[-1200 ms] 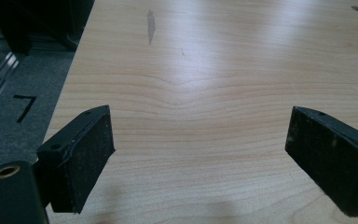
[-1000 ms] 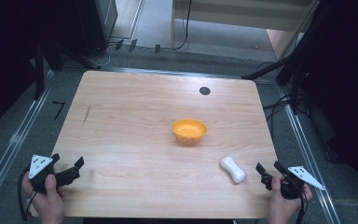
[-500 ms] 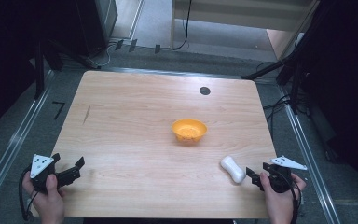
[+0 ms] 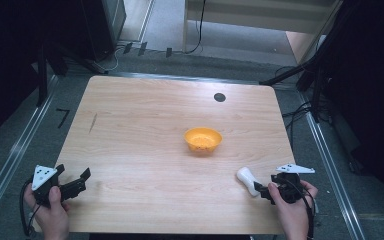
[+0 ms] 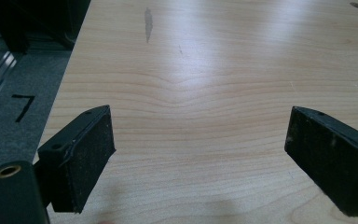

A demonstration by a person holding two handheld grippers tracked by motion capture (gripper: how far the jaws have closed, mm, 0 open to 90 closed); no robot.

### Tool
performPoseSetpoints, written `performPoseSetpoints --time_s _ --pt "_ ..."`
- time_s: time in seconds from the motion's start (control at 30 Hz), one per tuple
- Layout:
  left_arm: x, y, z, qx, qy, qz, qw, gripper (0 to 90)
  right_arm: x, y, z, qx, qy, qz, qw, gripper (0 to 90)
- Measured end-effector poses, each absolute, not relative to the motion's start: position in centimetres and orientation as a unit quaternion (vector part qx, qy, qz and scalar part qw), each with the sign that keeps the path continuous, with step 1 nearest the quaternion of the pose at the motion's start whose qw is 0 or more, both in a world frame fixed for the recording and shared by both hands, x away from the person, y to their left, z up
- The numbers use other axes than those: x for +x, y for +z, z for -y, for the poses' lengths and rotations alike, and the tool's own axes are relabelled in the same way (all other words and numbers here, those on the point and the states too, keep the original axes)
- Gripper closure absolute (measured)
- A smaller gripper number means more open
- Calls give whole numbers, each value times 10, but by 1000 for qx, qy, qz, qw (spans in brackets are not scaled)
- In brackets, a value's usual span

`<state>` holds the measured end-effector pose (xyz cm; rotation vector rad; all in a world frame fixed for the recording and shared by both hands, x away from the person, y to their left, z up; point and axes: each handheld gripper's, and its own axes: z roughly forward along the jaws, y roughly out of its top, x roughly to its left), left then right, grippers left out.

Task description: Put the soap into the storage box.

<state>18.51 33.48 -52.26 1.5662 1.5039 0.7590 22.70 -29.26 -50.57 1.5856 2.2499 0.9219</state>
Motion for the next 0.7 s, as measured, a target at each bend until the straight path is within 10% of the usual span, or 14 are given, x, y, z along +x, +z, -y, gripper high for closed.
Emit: performPoseSetpoints --time_s 0.7 --pt "185 -523 -335 622 301 -597 408 86 251 -511 260 515 258 -814 77 424"
